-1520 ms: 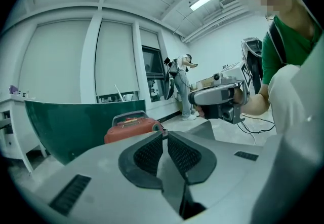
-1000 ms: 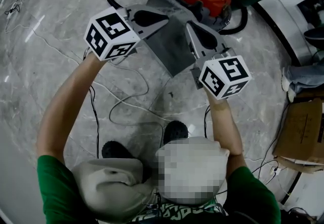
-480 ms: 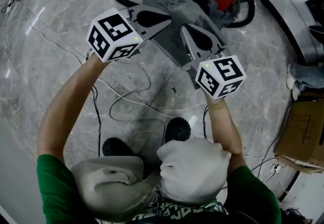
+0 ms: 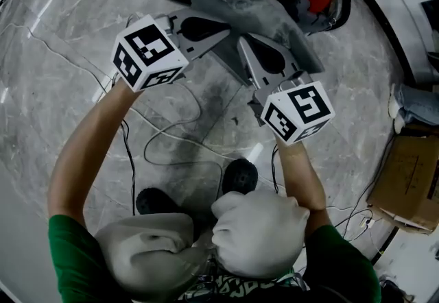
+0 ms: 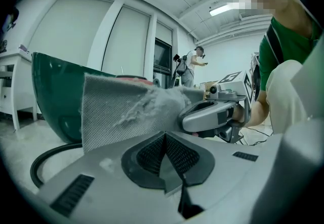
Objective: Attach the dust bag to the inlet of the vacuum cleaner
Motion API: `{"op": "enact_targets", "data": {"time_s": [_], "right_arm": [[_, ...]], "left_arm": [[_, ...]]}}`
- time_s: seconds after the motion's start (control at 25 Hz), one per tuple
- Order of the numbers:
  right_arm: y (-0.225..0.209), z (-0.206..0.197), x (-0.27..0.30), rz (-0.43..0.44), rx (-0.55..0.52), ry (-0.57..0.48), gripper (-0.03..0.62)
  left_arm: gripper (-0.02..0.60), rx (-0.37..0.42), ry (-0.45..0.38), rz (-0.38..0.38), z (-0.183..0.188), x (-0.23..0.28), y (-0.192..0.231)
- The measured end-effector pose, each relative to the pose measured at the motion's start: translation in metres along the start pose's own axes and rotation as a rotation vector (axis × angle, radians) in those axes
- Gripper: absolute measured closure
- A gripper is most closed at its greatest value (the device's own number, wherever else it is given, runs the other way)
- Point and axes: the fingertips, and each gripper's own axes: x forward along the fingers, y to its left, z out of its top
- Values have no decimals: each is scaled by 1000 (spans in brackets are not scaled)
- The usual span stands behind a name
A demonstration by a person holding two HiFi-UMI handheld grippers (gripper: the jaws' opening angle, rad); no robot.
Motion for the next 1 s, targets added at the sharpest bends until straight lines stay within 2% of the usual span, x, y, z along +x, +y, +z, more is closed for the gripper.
{"op": "enact_targets", "data": {"time_s": [0.24,0.36,0.48,0.64,0.88,1.0], "right_arm": [[16,-13,13,44,1,53,586],[27,-1,11,50,52,117,586],[51,43,-3,78,65,182,586],[77,135,-32,99,59,237,586],[99,295,-102,49,72,313,586],[105,382,-137,16,80,315,586]], "left_arm": [[578,-36,46,-13,-17,-15,9],[578,-77,62,19,3,-49,13],[578,-129,90,47,36,-89,6],[578,-191,85,89,119,-136,-5],[578,-281,41,199,280,-205,-32],[578,-347,20,263,363,-241,-50]]}}
